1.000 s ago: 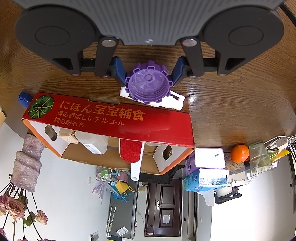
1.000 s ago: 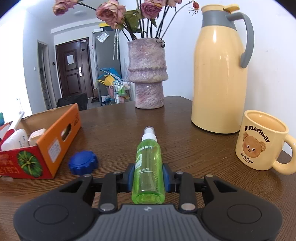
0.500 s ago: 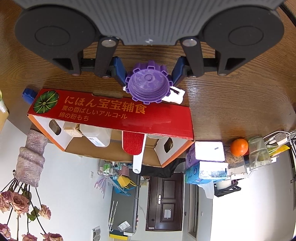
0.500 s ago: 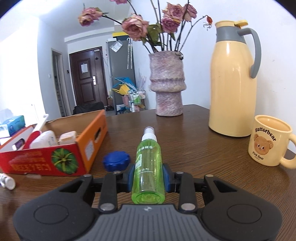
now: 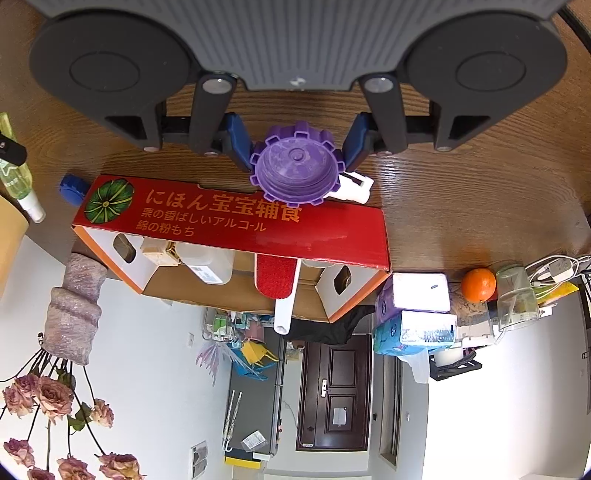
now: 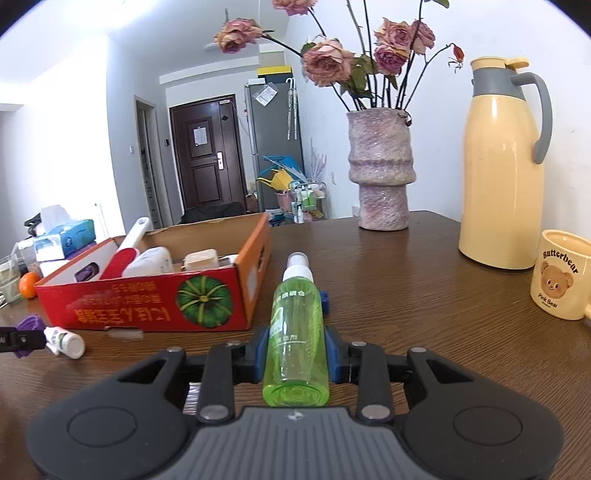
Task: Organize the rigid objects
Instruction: 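Lift the purple cap and green spray bottle off the table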
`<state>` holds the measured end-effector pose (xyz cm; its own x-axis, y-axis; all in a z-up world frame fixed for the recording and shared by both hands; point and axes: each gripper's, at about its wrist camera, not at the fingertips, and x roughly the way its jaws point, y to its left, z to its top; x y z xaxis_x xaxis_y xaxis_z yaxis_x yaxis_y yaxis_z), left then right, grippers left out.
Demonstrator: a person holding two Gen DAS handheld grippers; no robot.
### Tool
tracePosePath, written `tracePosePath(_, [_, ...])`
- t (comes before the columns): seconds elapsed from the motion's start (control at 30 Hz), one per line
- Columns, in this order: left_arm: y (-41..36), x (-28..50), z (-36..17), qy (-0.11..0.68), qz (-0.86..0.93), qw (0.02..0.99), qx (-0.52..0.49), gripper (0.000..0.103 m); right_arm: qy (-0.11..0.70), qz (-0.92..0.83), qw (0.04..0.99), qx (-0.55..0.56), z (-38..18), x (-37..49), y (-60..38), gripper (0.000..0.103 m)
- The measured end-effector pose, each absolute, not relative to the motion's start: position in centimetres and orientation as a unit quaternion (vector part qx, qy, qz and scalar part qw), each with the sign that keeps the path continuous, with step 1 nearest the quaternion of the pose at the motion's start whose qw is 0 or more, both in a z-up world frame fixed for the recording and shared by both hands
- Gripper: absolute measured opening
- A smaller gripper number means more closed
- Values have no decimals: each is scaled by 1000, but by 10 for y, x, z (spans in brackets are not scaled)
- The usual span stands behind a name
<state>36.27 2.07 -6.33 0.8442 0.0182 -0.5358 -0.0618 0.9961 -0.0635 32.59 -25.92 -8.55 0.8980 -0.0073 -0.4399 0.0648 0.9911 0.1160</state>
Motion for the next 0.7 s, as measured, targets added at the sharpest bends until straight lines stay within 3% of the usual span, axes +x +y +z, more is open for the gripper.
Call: tracePosePath(0.7, [13,339,-45,258,-14,965,-47,54,215,54,973,60,-78,311,-193,30])
